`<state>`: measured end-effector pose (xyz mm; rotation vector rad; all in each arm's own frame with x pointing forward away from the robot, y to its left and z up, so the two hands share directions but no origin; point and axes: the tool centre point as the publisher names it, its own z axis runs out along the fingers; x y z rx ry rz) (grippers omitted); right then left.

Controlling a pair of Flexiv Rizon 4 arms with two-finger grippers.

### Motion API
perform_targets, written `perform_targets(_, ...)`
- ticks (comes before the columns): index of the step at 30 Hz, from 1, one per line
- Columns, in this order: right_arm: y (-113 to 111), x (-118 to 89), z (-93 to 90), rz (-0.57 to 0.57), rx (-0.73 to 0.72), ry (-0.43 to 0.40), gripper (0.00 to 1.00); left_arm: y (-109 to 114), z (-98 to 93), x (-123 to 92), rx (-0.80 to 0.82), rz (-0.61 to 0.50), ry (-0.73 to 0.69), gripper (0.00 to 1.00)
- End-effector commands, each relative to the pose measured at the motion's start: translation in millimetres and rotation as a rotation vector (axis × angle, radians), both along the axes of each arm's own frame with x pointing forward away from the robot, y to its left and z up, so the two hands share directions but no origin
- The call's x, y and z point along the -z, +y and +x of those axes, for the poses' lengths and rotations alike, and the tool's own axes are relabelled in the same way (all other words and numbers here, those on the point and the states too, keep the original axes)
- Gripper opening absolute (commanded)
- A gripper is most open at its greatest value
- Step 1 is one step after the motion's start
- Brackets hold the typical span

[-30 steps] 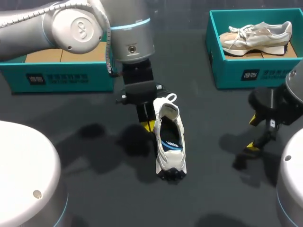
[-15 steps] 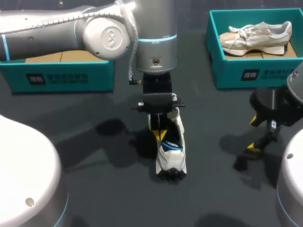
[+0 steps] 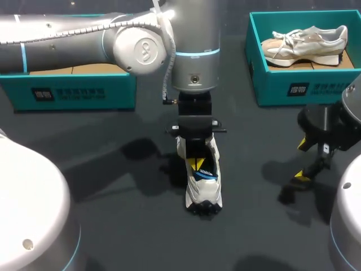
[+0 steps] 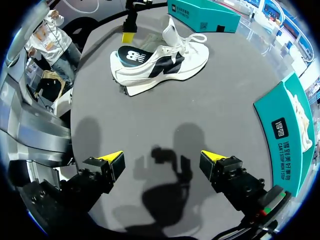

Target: Take the shoe out of the shoebox, open the shoe tongue, remove and reinsert the insole, then place the shoe into the shoebox

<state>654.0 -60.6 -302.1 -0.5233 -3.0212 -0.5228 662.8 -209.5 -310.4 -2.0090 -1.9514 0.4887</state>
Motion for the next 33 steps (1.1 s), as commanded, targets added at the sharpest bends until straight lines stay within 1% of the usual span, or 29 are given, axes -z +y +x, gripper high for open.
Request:
perform_targets(1,-1,0,-2.5,0.0,0.001,-0.004,1.0,-5,1.2,12,-0.007,-0.011,0.006,0.0)
perform_targets(9,-1,0,-2.5,0.0,0.001,-0.004,1.0,-17,0.7,32,-0.001,-0.016,0.002,0.0)
perform_targets(17,-1,0,-2.5,0.0,0.001,-0.004,1.0,-16,2.3,53,-0.008,0.017,0.003,0.0)
perform_targets(19,-1,0,-2.5,0.0,0.001,-0.004,1.0,-15,3.4,55,-0.01,0.02,0.002,0.0)
perform_targets(21,-1,0,-2.5,0.0,0.001,-0.004,1.0,-14,5.7,49,-0.018,0.005,-0.001,0.0)
perform_targets(23,-1,0,-2.5,0.0,0.001,-0.004,1.0,-13,6.5,37,-0.026,-0.02,-0.014,0.0)
perform_targets(27,-1,0,-2.5,0.0,0.001,-0.004,1.0,-15,3.0,18,-0.022,-0.06,-0.034,0.0)
perform_targets(33,-1,0,-2.5,0.0,0.001,-0.004,1.0,-21,-9.9,10,-0.017,-0.094,-0.048,0.0)
